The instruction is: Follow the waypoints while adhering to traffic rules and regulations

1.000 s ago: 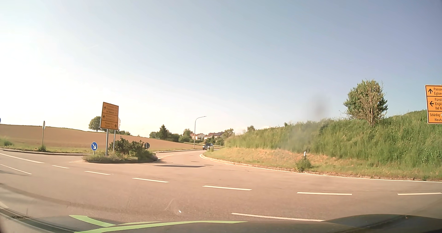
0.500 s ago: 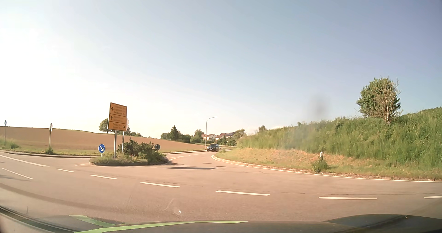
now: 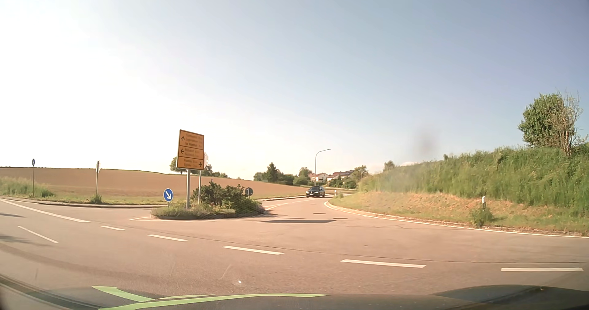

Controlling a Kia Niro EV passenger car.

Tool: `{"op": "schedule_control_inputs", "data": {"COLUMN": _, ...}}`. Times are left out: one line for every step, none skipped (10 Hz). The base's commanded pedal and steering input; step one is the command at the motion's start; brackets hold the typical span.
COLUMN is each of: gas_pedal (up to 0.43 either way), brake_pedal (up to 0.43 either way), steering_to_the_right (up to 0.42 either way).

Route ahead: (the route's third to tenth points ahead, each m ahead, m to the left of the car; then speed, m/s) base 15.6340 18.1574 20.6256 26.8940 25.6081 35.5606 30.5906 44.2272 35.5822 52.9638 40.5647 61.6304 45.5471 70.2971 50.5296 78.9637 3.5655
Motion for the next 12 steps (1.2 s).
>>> {"op": "schedule_control_inputs", "data": {"gas_pedal": 0.500, "brake_pedal": 0.000, "steering_to_the_right": -0.361}}
{"op": "schedule_control_inputs", "data": {"gas_pedal": 0.488, "brake_pedal": 0.000, "steering_to_the_right": -0.361}}
{"op": "schedule_control_inputs", "data": {"gas_pedal": 0.480, "brake_pedal": 0.000, "steering_to_the_right": -0.361}}
{"op": "schedule_control_inputs", "data": {"gas_pedal": 0.469, "brake_pedal": 0.000, "steering_to_the_right": -0.363}}
{"op": "schedule_control_inputs", "data": {"gas_pedal": 0.441, "brake_pedal": 0.000, "steering_to_the_right": -0.367}}
{"op": "schedule_control_inputs", "data": {"gas_pedal": 0.409, "brake_pedal": 0.000, "steering_to_the_right": -0.369}}
{"op": "schedule_control_inputs", "data": {"gas_pedal": 0.409, "brake_pedal": 0.000, "steering_to_the_right": -0.369}}
{"op": "schedule_control_inputs", "data": {"gas_pedal": 0.409, "brake_pedal": 0.000, "steering_to_the_right": -0.368}}
{"op": "schedule_control_inputs", "data": {"gas_pedal": 0.409, "brake_pedal": 0.000, "steering_to_the_right": -0.367}}
{"op": "schedule_control_inputs", "data": {"gas_pedal": 0.398, "brake_pedal": 0.000, "steering_to_the_right": -0.362}}
{"op": "schedule_control_inputs", "data": {"gas_pedal": 0.390, "brake_pedal": 0.000, "steering_to_the_right": -0.356}}
{"op": "schedule_control_inputs", "data": {"gas_pedal": 0.390, "brake_pedal": 0.000, "steering_to_the_right": -0.350}}
